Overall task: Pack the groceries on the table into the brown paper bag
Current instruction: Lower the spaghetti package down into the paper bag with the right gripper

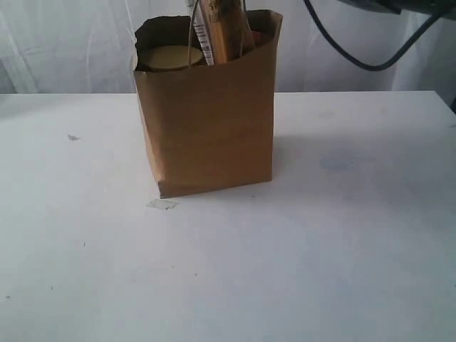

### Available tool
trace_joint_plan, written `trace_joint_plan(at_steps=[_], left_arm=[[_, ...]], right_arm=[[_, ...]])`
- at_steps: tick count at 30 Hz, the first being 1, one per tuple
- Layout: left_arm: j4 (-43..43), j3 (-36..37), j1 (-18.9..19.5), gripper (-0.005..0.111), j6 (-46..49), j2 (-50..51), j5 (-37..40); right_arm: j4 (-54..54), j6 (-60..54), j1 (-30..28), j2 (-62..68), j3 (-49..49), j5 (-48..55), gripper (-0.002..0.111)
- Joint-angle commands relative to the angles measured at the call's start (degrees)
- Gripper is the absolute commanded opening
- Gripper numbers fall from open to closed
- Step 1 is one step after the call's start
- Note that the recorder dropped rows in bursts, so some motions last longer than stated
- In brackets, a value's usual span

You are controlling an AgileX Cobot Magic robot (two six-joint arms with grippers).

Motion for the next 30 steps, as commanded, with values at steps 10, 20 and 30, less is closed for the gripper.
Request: trace_joint_plan(at_steps=[10, 20, 30], left_arm=[[0.3, 0.3, -0.3, 0.0, 0.1, -0.2, -0.4], [0.3, 0.3, -0.3, 0.0, 0.1, -0.2, -0.4], [0.3, 0.3, -0.3, 0.0, 0.1, -0.2, -0.4]], right_arm=[[0.9, 0.1, -0.1, -1.1, 1.4, 2.2, 0.0], [0.9, 0.1, -0.1, -1.0, 1.4, 1.8, 0.009], [0.7, 0.4, -0.1, -1.0, 1.4, 1.8, 0.036]])
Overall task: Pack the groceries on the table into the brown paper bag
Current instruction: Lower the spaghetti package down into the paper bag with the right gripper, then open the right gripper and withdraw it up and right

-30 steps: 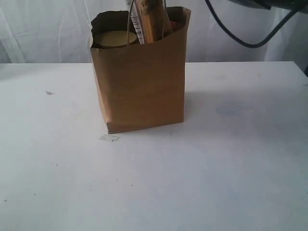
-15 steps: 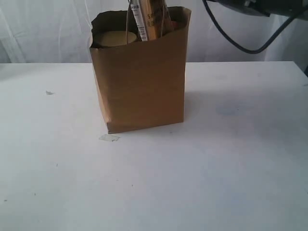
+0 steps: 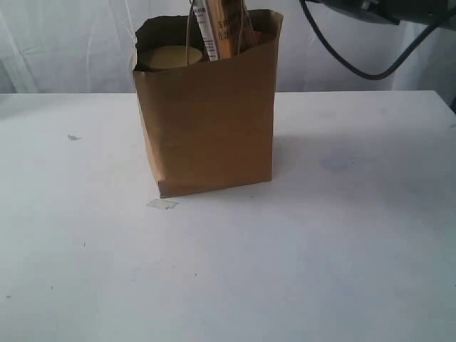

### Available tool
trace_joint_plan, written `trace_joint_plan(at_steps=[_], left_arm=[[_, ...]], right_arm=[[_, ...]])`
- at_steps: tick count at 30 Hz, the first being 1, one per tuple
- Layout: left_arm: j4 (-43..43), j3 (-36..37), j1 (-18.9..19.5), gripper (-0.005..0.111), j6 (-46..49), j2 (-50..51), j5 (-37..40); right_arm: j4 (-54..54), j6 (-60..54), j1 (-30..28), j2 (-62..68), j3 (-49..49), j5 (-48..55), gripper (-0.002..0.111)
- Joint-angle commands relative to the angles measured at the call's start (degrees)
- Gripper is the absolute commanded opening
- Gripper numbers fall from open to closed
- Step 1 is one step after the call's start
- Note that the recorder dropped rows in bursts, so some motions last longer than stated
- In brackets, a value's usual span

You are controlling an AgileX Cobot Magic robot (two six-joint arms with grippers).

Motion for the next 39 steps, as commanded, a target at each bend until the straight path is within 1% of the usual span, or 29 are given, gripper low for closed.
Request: trace_joint_plan(at_steps=[1, 5, 10, 15, 20, 25, 29, 33, 39], left_arm=[[0.3, 0.3, -0.3, 0.0, 0.1, -0.2, -0.4], [0.3, 0.3, -0.3, 0.0, 0.1, -0.2, -0.4], [0.3, 0.3, -0.3, 0.0, 0.1, -0.2, -0.4], [0.3, 0.3, -0.3, 0.0, 0.1, -0.2, -0.4], [0.3, 0.3, -0.3, 0.0, 0.1, -0.2, -0.4], [0.3, 0.3, -0.3, 0.0, 0.1, -0.2, -0.4], [0.3, 0.3, -0.3, 0.0, 0.1, -0.2, -0.4], [0.3, 0.3, -0.3, 0.0, 0.1, -0.2, -0.4], [0.3, 0.3, -0.3, 0.0, 0.1, -0.2, -0.4]], right_arm=[[0.3, 0.3, -0.1, -1.0, -0.5, -1.8, 0.037], [0.3, 1.5, -0.1, -1.0, 0.1, -1.8, 0.038], [0.3, 2.9, -0.1, -1.0, 0.1, -1.1, 0.044], [0.3, 2.9, -0.1, -1.0, 0.1, 0.1, 0.047], [0.4, 3.0, -0.1, -1.0, 0.1, 3.0, 0.048], [0.4, 6.2, -0.1, -1.0, 0.1, 6.7, 0.048], [0.4, 6.7, -0.1, -1.0, 0.1, 7.3, 0.048], [0.4, 9.2, -0.1, -1.0, 0.1, 8.2, 0.052], [0.4, 10.6, -0.1, -1.0, 0.1, 12.6, 0.051]])
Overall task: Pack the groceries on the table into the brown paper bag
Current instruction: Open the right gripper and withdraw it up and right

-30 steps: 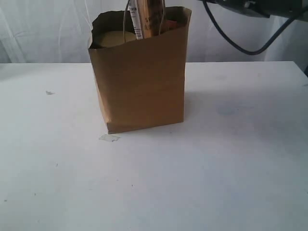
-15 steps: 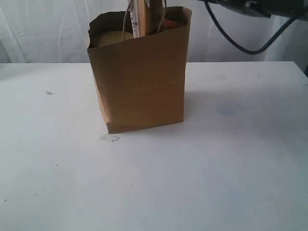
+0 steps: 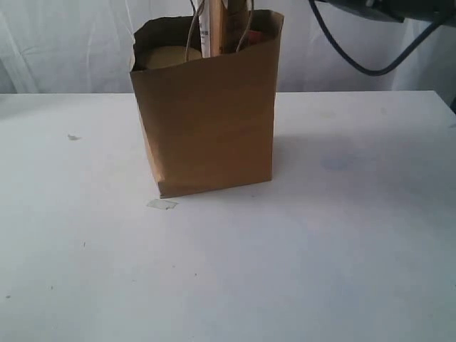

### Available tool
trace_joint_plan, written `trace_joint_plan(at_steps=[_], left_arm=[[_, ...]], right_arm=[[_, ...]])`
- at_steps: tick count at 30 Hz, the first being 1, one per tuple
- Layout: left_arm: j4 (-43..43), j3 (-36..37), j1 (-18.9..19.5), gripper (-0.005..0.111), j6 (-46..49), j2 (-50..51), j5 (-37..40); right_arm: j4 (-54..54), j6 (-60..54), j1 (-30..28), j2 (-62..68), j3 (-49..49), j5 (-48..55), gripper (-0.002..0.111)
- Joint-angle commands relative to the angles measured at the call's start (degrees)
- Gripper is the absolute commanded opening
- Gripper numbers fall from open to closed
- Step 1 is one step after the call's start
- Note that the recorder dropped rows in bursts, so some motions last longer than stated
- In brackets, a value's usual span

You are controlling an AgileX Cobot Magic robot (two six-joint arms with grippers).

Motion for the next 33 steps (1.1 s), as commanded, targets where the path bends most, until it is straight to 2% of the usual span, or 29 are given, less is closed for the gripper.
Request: trace_joint_plan(at_steps=[1, 23, 29, 33], left_arm=[[0.3, 0.3, -0.3, 0.0, 0.1, -0.2, -0.4], [0.3, 0.3, -0.3, 0.0, 0.1, -0.2, -0.4], [0.3, 0.3, -0.3, 0.0, 0.1, -0.2, -0.4], [0.3, 0.3, -0.3, 0.0, 0.1, -0.2, -0.4]], right_arm=[[0.4, 0.9, -0.1, -0.6, -0.2, 3.3, 0.051], [2.0, 0.9, -0.1, -0.6, -0.2, 3.3, 0.051], [2.0, 0.9, 0.0, -3.1, -0.2, -1.0, 0.051], [2.0, 0.9, 0.0, -6.1, -0.2, 1.6, 0.051]])
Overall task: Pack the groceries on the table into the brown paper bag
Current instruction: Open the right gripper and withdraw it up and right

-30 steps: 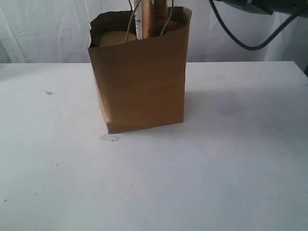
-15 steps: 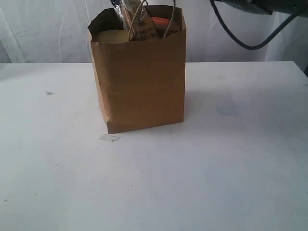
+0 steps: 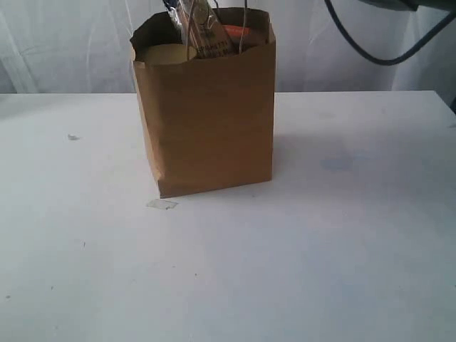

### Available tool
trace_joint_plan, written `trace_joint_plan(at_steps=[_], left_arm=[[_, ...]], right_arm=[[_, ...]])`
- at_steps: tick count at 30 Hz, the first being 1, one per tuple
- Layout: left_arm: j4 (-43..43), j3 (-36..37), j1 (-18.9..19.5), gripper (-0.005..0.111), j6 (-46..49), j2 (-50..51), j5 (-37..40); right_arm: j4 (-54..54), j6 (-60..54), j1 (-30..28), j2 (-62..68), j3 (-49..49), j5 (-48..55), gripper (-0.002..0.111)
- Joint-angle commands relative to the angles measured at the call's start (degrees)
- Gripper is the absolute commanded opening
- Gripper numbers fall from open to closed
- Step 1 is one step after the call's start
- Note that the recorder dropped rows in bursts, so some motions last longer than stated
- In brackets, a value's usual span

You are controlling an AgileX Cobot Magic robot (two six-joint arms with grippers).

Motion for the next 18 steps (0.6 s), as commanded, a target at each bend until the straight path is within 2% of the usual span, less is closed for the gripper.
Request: trace_joint_plan(at_steps=[1, 3, 4, 5, 6, 8, 9, 11, 12, 15, 18], left_arm=[[0.3, 0.3, -0.3, 0.0, 0.1, -0.2, -0.3], [0.3, 0.3, -0.3, 0.0, 0.1, -0.2, -0.3], [0.3, 0.3, -0.3, 0.0, 0.1, -0.2, -0.3], [0.3, 0.3, -0.3, 0.0, 0.1, -0.2, -0.3], [0.3, 0.3, -0.3, 0.0, 0.1, -0.2, -0.3], [0.3, 0.3, -0.3, 0.0, 0.1, -0.2, -0.3], [0.3, 0.3, -0.3, 0.0, 0.1, -0.2, -0.3], [0.3, 0.3, -0.3, 0.0, 0.1, -0.2, -0.3], [0.3, 0.3, -0.3, 0.0, 0.1, -0.2, -0.3], [0.3, 0.3, -0.3, 0.0, 0.1, -0.2, -0.3], [0.3, 0.3, -0.3, 0.0, 0.1, -0.2, -0.3]], right_arm=[[-0.3, 0.2, 0.0, -4.2, -0.2, 4.1, 0.051], [2.1, -1.4, 0.8, -7.2, -0.2, 17.2, 0.045], [3.2, -8.1, 1.7, -9.3, -0.2, 29.4, 0.032], [4.2, -13.9, 2.0, -10.1, -0.2, 36.0, 0.025], [4.9, -25.3, 2.0, -11.1, -0.2, 47.1, 0.009], [4.4, -39.5, -0.9, -11.3, -0.2, 57.7, 0.0], [4.4, -42.5, -2.2, -11.3, -0.2, 58.9, 0.0], [6.2, -43.7, -12.3, -11.4, 0.8, 56.0, 0.0], [10.8, -43.4, -17.7, -11.1, 1.8, 53.3, 0.0], [35.0, -46.5, -33.6, -10.1, 7.4, 51.6, 0.0], [53.8, -54.3, -37.9, -12.7, 16.0, 49.1, 0.0]])
